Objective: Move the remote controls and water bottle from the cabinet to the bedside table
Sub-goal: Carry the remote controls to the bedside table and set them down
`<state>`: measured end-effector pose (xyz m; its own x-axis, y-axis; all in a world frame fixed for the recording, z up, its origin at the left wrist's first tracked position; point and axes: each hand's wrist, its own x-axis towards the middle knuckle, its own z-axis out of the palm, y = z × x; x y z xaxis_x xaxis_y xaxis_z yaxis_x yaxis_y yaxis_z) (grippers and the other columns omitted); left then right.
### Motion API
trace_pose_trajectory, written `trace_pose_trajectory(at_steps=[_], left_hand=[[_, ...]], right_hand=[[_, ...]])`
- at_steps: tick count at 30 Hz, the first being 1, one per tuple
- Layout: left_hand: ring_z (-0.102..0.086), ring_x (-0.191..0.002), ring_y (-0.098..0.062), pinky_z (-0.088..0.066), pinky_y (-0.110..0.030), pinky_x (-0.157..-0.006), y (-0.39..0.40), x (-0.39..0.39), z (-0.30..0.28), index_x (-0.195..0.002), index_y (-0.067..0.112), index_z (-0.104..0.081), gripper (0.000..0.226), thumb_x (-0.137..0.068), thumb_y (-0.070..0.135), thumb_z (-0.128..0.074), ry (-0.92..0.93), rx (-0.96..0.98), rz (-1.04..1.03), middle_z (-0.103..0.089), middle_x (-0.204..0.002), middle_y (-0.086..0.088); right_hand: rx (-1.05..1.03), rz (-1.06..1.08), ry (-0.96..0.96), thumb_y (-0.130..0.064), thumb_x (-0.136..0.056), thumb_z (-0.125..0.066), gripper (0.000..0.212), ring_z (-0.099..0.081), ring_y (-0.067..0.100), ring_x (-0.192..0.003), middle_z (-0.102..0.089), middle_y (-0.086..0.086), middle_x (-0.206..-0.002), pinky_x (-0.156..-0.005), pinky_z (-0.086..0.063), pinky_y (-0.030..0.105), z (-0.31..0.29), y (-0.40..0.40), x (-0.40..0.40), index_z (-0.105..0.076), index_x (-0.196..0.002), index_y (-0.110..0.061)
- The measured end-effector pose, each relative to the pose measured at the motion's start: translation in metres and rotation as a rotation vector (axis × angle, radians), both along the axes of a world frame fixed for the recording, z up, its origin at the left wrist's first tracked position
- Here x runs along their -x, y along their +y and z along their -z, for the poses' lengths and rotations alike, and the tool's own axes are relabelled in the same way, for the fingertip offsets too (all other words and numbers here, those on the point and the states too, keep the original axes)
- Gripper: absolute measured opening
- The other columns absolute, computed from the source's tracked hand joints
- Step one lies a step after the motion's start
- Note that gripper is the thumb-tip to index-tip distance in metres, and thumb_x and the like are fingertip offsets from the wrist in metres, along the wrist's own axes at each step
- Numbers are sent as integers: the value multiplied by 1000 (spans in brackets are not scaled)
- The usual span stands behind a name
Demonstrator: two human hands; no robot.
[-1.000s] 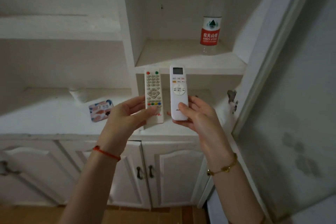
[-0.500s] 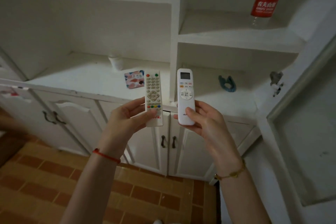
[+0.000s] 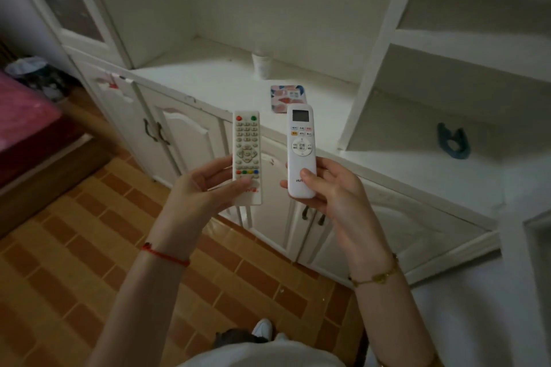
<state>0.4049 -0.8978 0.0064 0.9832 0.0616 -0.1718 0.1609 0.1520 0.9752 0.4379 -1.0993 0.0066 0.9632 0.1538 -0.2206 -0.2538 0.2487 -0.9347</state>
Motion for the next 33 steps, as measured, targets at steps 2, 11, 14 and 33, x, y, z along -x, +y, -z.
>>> trace_pose_trajectory(at_steps=[2, 11, 14, 33], left_hand=[[-71, -100, -23, -59, -27, -80, 8, 10, 2, -119, 14, -66, 49, -71, 15, -72, 15, 2, -60, -74, -109, -7], [-72, -98, -19, -59, -32, -83, 51, 60, 9, -116, 18, -66, 49, -68, 16, -74, 85, 21, -373, -75, -107, -2], [-73, -97, -20, -59, -33, -82, 70, 76, 12, -115, 18, -67, 50, -66, 17, -74, 105, 21, -477, -76, -105, -2], [-73, -96, -19, -60, -31, -78, 300, 147, 10, -113, 19, -64, 50, -65, 14, -74, 110, 25, -1004, -75, -105, -4]], right_hand=[[6, -45, 11, -1, -92, -61, 29, -76, 26, -91, -74, 8, -111, -72, -61, 27, 5, 10, -1, -61, -119, -11], [71, -327, 47, -3, -92, -62, 34, -73, 28, -98, -74, 10, -111, -80, -61, 33, 21, 71, -8, -59, -125, -7], [95, -424, 51, -4, -91, -63, 37, -72, 29, -103, -73, 10, -114, -82, -61, 35, 26, 100, -9, -57, -127, -8], [87, -959, 50, -6, -91, -65, 38, -76, 25, -91, -74, 8, -112, -76, -62, 31, 29, 422, 0, -54, -127, -10]])
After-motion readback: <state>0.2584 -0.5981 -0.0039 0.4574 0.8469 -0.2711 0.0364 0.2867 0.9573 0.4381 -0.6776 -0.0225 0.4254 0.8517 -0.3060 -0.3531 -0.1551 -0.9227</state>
